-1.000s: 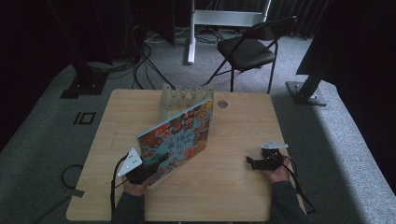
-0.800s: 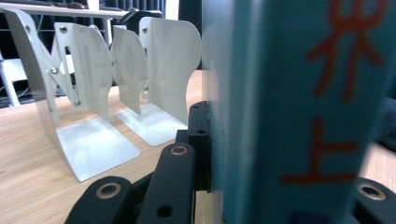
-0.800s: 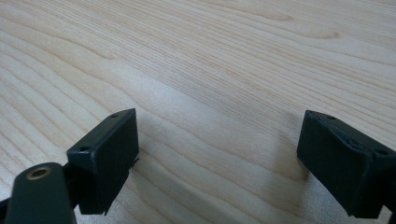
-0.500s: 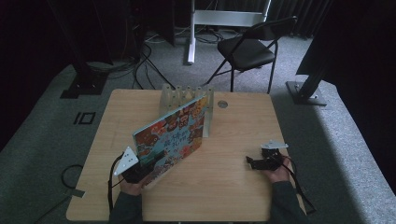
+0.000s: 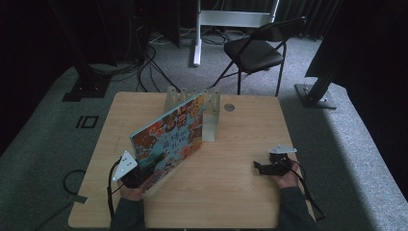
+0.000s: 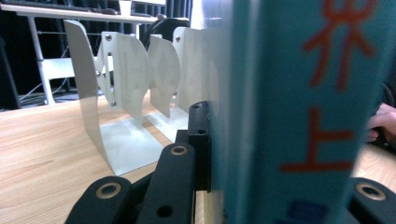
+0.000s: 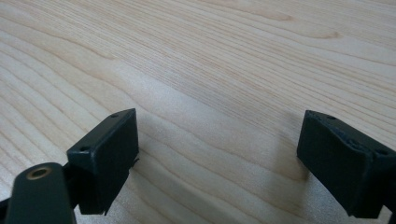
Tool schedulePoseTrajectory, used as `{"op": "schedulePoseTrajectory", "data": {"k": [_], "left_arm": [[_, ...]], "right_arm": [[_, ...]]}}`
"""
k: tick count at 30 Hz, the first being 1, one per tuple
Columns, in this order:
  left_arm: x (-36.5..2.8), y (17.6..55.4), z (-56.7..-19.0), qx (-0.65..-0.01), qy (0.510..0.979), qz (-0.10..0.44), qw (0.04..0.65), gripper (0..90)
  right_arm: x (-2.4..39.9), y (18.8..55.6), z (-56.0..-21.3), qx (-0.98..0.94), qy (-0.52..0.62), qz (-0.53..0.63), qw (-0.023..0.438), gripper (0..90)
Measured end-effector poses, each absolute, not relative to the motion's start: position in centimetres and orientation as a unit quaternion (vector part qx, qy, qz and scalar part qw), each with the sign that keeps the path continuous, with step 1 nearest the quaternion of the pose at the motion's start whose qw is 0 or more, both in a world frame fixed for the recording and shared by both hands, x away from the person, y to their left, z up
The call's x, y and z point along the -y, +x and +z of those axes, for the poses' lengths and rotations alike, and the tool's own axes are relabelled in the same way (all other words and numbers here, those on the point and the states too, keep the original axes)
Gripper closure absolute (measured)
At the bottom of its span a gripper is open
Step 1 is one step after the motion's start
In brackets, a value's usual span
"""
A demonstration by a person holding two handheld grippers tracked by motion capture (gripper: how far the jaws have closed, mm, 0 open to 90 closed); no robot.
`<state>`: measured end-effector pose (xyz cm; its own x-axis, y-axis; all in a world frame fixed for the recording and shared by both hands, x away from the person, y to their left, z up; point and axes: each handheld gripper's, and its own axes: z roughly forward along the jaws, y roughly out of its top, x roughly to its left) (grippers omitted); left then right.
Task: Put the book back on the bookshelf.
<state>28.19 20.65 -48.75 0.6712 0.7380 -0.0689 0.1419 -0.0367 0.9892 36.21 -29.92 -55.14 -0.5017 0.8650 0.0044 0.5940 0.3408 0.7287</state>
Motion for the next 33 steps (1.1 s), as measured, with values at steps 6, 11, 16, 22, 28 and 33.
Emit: {"op": "schedulePoseTrajectory", "data": {"k": [6,11,16,22,28,33], "left_arm": [[-21.01,28.15,-48.61,-0.330,0.674,0.251,0.611,81.2],[-21.14,28.25,-48.50,-0.340,0.668,0.259,0.609,81.2],[-21.22,28.14,-48.46,-0.346,0.662,0.267,0.609,81.2],[-21.11,28.23,-48.21,-0.353,0.658,0.277,0.604,81.2],[-21.19,28.37,-48.07,-0.361,0.657,0.284,0.598,81.2],[-21.14,28.49,-48.13,-0.372,0.651,0.289,0.596,81.2]], "right_arm": [[29.92,36.21,-55.14,-0.795,0.459,0.345,0.196,12.4],[29.92,36.21,-55.13,-0.795,0.459,0.345,0.196,12.4],[29.91,36.20,-55.13,-0.795,0.459,0.345,0.196,12.4],[29.91,36.21,-55.14,-0.795,0.459,0.345,0.196,12.4],[29.92,36.21,-55.14,-0.795,0.459,0.345,0.196,12.4],[29.91,36.20,-55.13,-0.795,0.459,0.345,0.196,12.4]]}}
